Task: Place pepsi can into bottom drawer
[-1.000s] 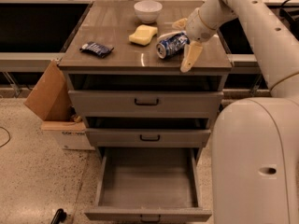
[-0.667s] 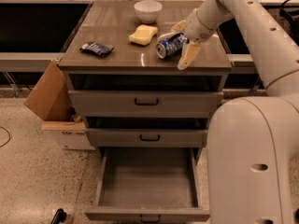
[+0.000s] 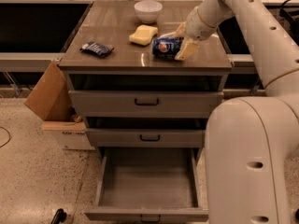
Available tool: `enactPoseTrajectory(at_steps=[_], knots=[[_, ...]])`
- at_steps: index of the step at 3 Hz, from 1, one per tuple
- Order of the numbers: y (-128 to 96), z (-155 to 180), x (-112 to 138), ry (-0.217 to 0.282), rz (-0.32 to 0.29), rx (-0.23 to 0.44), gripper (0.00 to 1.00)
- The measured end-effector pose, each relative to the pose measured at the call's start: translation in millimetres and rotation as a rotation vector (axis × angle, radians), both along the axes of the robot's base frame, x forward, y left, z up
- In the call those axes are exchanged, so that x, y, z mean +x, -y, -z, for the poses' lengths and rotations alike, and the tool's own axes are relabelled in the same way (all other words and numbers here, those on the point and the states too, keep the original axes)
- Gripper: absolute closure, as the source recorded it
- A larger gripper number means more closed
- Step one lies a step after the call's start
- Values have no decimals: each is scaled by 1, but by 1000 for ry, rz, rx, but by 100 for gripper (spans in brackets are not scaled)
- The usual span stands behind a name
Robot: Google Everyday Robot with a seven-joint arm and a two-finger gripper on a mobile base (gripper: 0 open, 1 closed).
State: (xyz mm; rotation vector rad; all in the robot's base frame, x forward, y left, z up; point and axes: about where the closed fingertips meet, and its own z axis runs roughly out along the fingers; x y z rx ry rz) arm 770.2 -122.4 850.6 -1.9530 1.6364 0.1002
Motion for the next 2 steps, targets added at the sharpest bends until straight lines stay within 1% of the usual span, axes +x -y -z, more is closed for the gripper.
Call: enactPoseTrajectory(at_steps=[1, 2], knots=[[-5, -15, -7, 21, -33, 13, 88], [-10, -31, -21, 36, -71, 35, 100]])
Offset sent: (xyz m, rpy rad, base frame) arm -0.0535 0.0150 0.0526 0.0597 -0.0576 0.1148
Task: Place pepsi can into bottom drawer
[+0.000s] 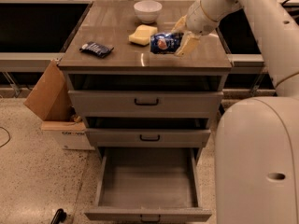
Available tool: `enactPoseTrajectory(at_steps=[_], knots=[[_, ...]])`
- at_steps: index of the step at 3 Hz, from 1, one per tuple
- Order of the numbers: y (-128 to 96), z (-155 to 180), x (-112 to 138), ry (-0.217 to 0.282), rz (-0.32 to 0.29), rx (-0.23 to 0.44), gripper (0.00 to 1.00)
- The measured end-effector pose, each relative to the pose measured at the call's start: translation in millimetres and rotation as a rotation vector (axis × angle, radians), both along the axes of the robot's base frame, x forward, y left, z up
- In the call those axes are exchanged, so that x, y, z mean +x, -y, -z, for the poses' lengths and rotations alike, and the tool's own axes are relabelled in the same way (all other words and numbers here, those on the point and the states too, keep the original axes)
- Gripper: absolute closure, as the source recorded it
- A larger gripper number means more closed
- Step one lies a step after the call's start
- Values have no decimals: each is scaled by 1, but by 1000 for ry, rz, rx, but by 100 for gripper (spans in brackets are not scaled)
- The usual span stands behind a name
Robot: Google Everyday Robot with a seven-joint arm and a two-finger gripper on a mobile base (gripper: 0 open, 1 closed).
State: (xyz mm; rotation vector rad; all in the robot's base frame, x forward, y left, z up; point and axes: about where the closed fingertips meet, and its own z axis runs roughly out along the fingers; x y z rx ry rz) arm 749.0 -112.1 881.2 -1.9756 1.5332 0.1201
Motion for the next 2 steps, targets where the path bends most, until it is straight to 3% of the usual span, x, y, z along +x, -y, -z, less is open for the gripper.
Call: enactPoseTrajectory(at_steps=[1, 2], knots=[[-4, -9, -20, -7, -22, 15, 100], [-6, -16, -50, -36, 21, 59, 100]])
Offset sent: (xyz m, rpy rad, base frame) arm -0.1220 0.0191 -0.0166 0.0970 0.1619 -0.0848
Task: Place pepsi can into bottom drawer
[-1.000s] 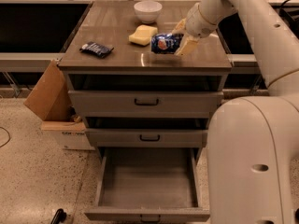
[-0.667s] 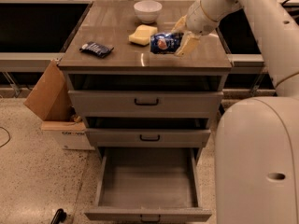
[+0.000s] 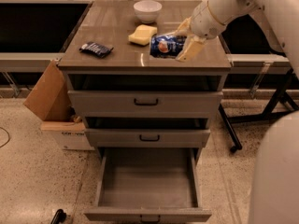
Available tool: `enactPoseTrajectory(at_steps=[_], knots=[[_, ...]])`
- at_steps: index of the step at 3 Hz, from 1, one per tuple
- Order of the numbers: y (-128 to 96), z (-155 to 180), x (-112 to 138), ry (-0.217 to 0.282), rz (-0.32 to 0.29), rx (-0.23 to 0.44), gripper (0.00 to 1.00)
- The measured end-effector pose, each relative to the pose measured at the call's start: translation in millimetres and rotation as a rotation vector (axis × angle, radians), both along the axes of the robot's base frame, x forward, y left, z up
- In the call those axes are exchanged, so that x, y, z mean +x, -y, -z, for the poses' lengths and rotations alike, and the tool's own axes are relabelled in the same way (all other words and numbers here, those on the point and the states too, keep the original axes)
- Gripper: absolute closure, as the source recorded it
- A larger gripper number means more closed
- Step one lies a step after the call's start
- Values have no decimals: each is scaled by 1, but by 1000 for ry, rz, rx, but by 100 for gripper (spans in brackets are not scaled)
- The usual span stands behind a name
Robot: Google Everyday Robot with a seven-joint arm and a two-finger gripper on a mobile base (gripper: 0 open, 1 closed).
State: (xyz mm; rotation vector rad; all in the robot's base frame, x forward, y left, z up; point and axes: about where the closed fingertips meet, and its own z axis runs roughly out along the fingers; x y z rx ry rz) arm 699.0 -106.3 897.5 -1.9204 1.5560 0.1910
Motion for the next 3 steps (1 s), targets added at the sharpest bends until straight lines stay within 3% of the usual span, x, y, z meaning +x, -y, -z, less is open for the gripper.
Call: enactPoseTrajectory(at_steps=[1, 2, 3], knots=[[-9, 29, -12, -62, -20, -17, 100], [-9, 29, -12, -62, -20, -17, 100], [-11, 44, -22, -95, -27, -11, 100]])
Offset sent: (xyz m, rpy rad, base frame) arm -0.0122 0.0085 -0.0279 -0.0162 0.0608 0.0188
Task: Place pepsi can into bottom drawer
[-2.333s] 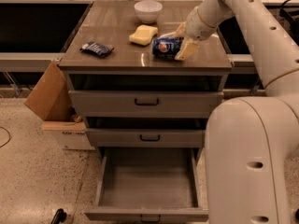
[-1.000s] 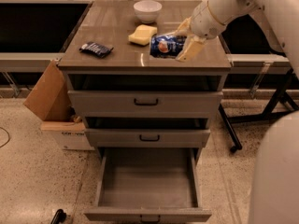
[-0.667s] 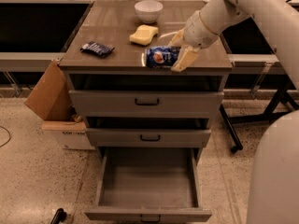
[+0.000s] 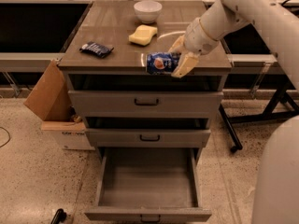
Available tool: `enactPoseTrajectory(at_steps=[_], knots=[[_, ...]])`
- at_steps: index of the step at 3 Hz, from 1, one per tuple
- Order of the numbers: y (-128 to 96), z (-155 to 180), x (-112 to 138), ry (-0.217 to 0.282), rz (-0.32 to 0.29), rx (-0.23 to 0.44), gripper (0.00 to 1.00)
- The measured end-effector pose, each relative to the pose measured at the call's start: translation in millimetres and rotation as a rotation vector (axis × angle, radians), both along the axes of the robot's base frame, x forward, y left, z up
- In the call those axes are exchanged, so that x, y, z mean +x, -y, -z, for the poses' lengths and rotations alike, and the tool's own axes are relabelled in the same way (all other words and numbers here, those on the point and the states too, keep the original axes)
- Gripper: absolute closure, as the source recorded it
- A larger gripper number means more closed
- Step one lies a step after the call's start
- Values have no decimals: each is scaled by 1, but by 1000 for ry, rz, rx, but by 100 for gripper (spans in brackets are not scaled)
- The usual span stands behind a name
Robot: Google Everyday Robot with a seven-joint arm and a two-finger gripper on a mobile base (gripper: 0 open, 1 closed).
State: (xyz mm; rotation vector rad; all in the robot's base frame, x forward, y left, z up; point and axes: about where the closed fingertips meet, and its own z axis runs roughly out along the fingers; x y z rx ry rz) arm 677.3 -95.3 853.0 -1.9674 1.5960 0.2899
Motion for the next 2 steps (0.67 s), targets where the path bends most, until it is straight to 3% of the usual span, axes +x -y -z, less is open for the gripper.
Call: enactPoseTrajectory(at_steps=[1, 2], knots=[[0, 0, -25, -6, 34, 28, 100], [-7, 12, -70, -49, 68, 70, 100]])
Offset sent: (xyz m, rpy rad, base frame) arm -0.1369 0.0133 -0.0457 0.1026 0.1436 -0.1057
